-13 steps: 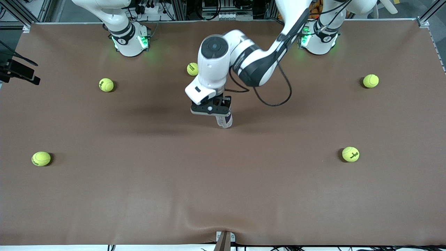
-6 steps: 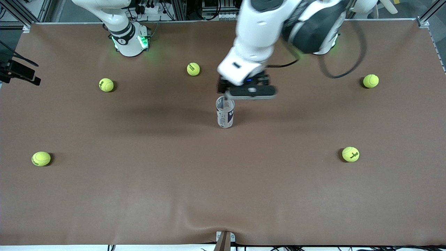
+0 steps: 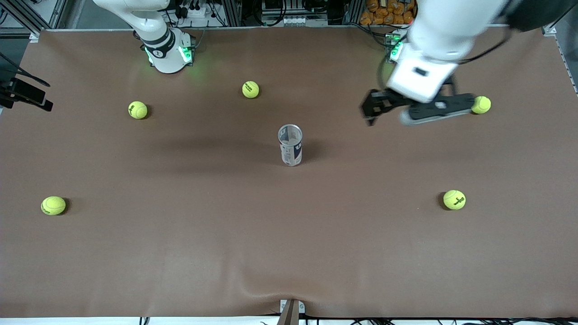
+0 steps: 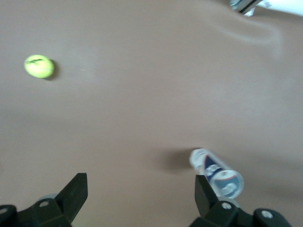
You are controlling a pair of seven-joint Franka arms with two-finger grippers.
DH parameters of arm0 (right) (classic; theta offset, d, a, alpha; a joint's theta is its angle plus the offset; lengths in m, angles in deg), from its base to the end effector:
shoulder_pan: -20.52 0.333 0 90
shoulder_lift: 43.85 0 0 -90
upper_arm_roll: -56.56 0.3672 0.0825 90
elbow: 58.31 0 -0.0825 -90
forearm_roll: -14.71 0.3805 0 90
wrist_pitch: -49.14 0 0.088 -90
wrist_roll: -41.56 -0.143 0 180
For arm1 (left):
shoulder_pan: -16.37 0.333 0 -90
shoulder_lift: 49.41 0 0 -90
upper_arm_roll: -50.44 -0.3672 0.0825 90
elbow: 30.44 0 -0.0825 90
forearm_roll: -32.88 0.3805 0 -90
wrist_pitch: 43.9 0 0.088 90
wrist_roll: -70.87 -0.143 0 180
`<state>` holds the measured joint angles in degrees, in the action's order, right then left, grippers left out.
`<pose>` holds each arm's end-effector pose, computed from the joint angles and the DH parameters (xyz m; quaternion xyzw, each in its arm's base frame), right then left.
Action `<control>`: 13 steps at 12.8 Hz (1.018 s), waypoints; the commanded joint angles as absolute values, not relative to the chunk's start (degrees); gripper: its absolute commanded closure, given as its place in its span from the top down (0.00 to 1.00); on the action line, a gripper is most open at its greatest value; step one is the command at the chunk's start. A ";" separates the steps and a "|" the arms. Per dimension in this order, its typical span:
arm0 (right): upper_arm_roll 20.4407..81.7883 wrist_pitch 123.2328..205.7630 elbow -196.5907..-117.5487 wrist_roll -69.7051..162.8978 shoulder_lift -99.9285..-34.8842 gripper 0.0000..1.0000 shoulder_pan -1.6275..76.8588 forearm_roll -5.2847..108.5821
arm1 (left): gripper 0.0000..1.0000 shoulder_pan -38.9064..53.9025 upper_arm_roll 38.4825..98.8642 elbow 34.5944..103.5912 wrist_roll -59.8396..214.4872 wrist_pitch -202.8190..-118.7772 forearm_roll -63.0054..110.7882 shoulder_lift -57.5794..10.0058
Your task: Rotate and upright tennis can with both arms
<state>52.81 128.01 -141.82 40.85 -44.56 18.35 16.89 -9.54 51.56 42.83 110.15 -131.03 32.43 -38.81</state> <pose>0.5294 -0.0486 0.6691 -0.9972 0.0550 0.0458 0.0205 0.5472 -0.2789 0.6637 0.9939 0.1066 0.0207 0.0203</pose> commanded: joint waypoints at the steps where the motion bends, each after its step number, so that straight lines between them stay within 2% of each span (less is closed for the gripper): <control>1: 53.40 128.24 -141.81 40.07 -44.47 1.00 17.79 16.65 | 1.00 -4.22 52.28 44.44 102.19 -126.36 33.76 -41.40; 8: 53.40 128.24 -141.81 40.07 -44.65 1.00 17.79 16.65 | 1.00 6.87 52.54 51.45 92.08 -125.98 33.76 -46.76; 13: 53.31 128.24 -141.81 40.16 -44.73 1.00 17.79 16.65 | 1.00 12.14 52.54 64.81 83.37 -134.42 33.59 -54.67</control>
<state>52.82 128.04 -141.87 40.85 -44.69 18.35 16.89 10.41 51.77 57.28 86.12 -130.67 32.48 -49.38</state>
